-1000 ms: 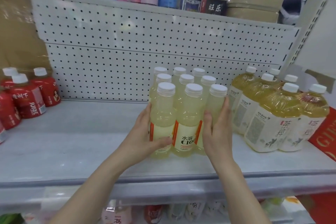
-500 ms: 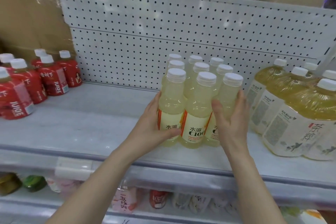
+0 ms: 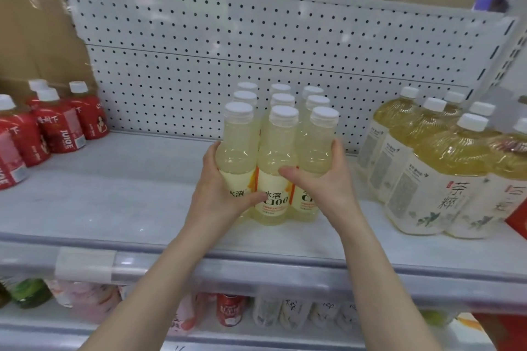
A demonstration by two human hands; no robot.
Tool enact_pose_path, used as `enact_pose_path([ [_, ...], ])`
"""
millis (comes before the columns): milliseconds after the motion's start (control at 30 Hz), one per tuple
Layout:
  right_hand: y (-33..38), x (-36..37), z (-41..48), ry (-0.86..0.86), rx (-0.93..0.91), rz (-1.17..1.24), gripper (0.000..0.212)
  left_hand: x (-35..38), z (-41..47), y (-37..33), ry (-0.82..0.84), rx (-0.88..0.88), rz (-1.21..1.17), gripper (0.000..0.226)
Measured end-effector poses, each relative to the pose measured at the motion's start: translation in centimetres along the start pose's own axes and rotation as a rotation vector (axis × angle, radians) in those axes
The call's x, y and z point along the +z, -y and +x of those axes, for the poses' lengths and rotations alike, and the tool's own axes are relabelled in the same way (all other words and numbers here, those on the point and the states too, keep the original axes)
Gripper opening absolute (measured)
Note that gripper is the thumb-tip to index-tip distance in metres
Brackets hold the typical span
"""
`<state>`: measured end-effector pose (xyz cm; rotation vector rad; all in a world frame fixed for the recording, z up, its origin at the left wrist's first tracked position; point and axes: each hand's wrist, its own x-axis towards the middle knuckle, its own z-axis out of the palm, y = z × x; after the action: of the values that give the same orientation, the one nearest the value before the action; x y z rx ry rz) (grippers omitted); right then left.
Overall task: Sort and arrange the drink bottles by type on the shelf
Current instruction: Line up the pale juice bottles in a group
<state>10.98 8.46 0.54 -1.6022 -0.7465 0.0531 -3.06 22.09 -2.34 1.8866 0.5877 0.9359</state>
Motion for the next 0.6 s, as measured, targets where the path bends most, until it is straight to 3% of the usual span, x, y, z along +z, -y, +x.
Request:
enact_pose_path([
  [233,-0.5,1.4,0.6,0.033,-0.017,-0.044,0.092,-1.1,0.6,0.4,-0.044,-0.011,0.003,0.108],
  [367,0.8,-0.4,1.1,0.052,-0.024,0.05,0.084,-1.4,0.8,0.5,-0.037,-0.009,0.015,0.103],
  [467,1.3,-2.0,4.8,-0.026,0.107,0.124,0.079,-1.4,0.8,0.5,-0.032,-0.002,0.011,0.103],
  [567,0.7,-1.1,7.5,0.122,0.278,0.133,0.088,-1.4,0.7,0.4,-0.029,-0.003,0.003,0.101],
  [600,0.2,-0.5,7.9,0.165,0.278,0.136,0.08,-1.5,0.7,0.4,-0.029,-0.001,0.003,0.101],
])
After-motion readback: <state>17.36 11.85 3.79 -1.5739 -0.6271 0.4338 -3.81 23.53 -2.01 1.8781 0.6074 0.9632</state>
